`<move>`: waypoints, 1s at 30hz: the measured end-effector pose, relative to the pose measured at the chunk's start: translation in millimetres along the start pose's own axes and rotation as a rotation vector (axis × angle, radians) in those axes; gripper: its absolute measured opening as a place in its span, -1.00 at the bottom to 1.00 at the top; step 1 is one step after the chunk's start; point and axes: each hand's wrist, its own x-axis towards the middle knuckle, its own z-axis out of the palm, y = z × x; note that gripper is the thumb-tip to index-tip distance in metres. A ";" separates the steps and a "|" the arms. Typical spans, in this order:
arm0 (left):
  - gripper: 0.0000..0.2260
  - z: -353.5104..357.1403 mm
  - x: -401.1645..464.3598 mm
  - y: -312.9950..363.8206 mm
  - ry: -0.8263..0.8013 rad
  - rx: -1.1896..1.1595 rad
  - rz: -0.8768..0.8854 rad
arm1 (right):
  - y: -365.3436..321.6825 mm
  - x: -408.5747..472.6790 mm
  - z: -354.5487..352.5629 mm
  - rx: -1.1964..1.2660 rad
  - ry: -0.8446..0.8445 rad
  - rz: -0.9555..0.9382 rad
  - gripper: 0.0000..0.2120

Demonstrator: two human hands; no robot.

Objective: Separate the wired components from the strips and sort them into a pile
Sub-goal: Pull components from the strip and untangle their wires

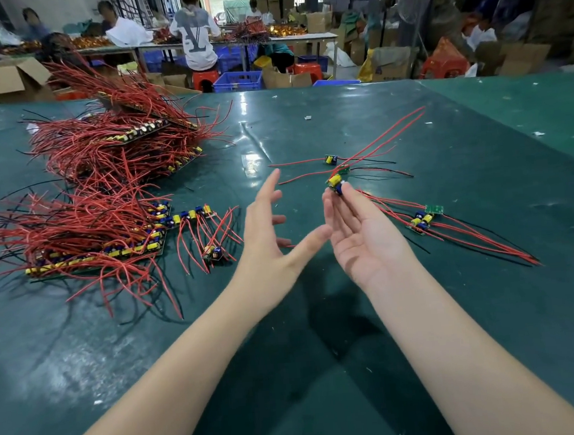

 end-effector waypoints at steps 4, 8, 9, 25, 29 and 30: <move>-0.54 -1.2 -4.4 8.6 -0.072 0.110 0.217 | 1.1 1.1 -1.5 -0.050 0.045 -0.017 -0.93; -0.65 2.8 -6.7 11.9 -0.241 0.206 0.299 | -2.1 1.5 -4.1 -0.018 0.095 -0.002 -0.93; -0.69 3.8 -7.1 11.7 -0.269 0.216 0.309 | -2.2 2.0 -4.1 0.000 0.103 0.008 -0.93; -0.97 1.2 -9.2 11.2 -0.144 0.392 0.347 | -8.8 8.6 -7.1 0.040 0.124 -0.043 -0.94; -0.61 -15.2 1.9 1.4 0.000 0.495 0.181 | -4.5 7.5 -7.5 -0.201 0.015 -0.022 -0.91; -0.62 -17.1 3.4 2.5 0.045 0.396 0.107 | -2.3 6.3 -6.7 -0.275 -0.022 -0.002 -0.92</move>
